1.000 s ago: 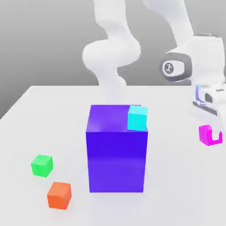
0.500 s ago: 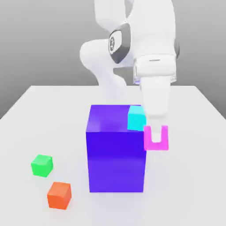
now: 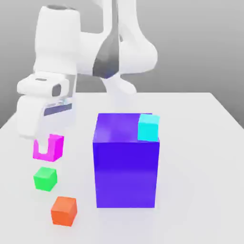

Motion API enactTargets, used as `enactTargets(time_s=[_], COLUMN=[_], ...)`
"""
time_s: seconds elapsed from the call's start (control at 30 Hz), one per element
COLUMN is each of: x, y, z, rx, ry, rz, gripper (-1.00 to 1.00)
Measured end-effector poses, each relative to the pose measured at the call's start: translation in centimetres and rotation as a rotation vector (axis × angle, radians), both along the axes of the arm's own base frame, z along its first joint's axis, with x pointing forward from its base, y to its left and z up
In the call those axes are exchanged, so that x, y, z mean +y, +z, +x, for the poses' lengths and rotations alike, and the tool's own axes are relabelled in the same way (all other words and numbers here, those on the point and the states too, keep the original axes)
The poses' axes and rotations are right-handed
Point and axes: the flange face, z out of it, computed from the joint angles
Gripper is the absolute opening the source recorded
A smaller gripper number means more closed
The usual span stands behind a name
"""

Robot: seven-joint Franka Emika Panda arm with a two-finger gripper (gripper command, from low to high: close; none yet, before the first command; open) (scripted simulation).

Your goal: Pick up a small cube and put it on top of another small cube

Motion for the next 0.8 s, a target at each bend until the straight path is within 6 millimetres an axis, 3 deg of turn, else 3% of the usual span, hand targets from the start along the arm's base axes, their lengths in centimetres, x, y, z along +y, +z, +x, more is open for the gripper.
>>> enactTargets(time_s=[0.3,0.43,0.8], x=[-7.3,-6.4,-6.1], y=[-4.6,-7.6,-10.6], z=[-7.5,-9.4,-8.7], rx=[0.161,0.24,0.235], ry=[0.039,0.116,0.145], rz=[0.052,0.11,0.134], gripper=[-1.0,-1.0,-1.0])
